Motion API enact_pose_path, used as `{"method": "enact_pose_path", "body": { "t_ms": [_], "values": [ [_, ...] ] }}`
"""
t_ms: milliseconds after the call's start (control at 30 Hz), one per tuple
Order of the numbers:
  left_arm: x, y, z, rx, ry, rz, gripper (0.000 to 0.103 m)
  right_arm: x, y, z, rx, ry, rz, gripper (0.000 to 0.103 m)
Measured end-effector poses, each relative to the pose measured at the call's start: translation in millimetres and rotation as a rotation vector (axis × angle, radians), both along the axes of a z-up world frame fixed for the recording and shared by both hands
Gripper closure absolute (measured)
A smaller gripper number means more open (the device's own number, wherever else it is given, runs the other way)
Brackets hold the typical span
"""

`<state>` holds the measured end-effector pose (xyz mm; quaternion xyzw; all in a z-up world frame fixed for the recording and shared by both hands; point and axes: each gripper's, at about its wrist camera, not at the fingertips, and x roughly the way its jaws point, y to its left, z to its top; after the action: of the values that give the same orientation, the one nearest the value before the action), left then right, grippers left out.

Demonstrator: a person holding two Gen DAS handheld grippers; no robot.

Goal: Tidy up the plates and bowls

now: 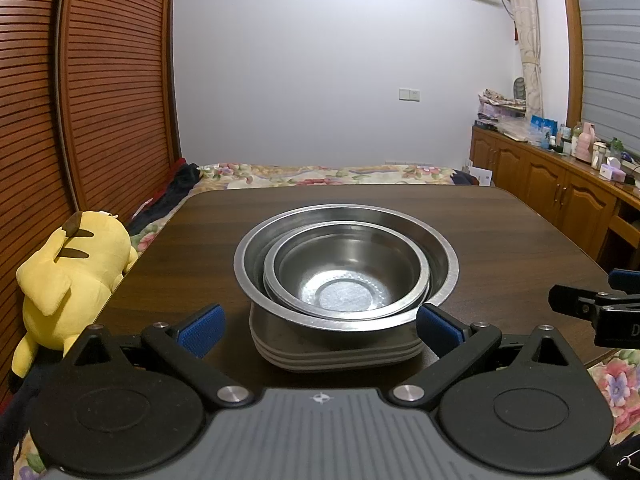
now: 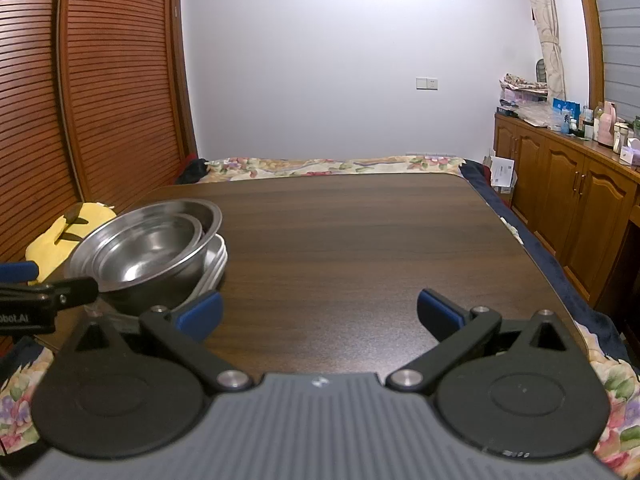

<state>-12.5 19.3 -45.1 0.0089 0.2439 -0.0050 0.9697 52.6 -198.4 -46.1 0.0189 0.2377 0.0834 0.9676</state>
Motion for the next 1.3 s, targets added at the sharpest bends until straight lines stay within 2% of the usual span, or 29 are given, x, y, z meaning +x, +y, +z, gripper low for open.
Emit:
{"method": "enact_pose_path", "body": {
  "t_ms": [1300],
  "values": [
    [0.2,1.3,0.7,0.003,-0.006,0.003,0.0,-1.3,1.6,1.1,0.006,-0.005,-0.008,0.0]
  ]
}}
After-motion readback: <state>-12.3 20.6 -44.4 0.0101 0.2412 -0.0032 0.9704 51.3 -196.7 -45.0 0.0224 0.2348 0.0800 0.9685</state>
